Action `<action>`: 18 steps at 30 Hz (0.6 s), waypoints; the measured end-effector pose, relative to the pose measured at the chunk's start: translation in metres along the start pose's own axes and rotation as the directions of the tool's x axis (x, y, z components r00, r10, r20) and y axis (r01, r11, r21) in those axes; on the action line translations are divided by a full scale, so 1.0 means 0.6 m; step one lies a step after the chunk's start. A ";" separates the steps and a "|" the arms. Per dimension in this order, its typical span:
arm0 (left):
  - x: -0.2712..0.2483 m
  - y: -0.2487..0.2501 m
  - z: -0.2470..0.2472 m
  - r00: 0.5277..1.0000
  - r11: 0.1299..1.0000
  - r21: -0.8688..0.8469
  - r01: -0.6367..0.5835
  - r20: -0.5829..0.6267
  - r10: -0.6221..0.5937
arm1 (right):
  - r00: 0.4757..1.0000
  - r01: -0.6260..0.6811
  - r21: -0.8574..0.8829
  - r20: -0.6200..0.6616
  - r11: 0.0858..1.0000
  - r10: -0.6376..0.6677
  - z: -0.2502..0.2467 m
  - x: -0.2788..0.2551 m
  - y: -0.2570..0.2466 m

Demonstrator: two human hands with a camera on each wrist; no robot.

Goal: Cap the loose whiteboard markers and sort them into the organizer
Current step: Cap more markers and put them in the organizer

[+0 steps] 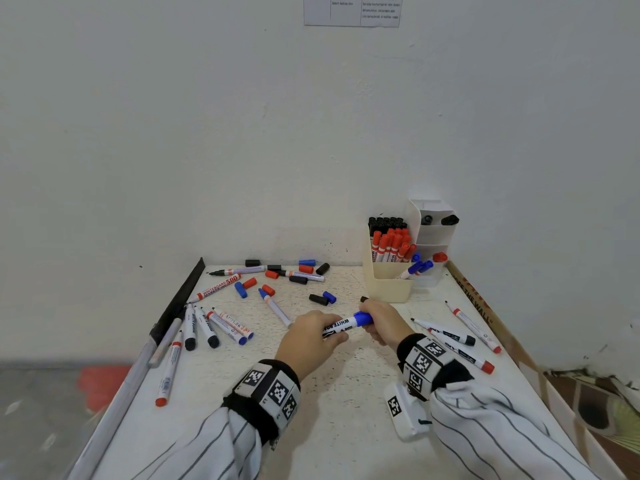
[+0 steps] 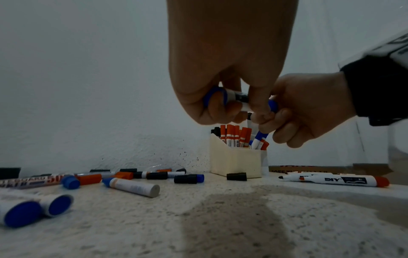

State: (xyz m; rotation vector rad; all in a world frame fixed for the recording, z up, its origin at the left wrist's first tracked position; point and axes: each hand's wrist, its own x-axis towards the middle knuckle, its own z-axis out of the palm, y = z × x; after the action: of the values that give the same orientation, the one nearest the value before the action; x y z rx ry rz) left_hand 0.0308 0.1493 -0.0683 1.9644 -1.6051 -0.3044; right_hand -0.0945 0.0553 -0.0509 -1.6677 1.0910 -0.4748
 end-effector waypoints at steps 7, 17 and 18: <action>-0.006 -0.009 -0.004 0.999 0.999 0.025 0.042 0.024 -0.042 | 0.997 0.009 0.187 0.076 0.982 -0.024 0.012 0.003 -0.003; -0.013 -0.015 -0.008 0.995 0.996 -0.010 0.085 -0.042 -0.086 | 1.000 0.010 -0.283 0.025 0.959 -0.003 0.035 0.001 -0.014; -0.015 -0.014 -0.008 0.997 0.997 0.012 0.072 -0.039 -0.071 | 1.000 0.018 -0.304 0.018 0.953 -0.013 0.037 0.000 -0.015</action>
State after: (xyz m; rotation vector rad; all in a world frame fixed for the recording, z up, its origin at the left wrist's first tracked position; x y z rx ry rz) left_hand 0.0378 0.1603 -0.0705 2.0292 -1.5191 -0.2828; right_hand -0.0742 0.0677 -0.0512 -1.9459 1.1850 -0.3129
